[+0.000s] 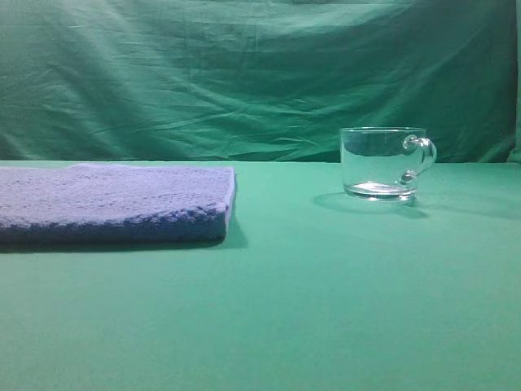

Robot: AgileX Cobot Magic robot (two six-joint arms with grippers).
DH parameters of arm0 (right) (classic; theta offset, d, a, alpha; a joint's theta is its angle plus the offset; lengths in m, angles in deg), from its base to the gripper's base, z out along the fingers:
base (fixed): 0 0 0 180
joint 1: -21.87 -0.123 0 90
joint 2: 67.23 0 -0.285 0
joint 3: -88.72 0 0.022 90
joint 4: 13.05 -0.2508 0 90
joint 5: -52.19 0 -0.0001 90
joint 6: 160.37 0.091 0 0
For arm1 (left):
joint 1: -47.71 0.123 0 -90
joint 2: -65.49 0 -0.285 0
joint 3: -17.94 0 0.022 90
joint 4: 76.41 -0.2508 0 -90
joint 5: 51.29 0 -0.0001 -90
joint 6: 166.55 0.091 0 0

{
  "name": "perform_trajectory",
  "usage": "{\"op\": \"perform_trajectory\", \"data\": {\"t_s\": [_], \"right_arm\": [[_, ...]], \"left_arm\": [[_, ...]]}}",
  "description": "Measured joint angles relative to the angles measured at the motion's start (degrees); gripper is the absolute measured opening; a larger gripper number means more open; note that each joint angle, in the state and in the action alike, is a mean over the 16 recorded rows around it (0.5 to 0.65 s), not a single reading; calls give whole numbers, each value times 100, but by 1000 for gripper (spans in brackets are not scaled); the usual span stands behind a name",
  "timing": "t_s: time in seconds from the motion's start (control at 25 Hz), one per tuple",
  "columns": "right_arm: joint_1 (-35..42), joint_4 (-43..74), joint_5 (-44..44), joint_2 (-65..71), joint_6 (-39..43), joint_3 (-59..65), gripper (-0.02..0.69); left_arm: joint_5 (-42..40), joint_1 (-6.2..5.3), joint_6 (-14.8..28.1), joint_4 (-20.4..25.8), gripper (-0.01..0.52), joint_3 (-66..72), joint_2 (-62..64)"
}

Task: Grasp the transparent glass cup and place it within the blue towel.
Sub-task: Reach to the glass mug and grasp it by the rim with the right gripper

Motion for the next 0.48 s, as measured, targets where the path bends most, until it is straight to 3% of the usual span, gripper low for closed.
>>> {"op": "perform_trajectory", "data": {"t_s": [0.48], "right_arm": [[0,0,0,0,0,0,0]], "left_arm": [[0,0,0,0,0,0,0]]}}
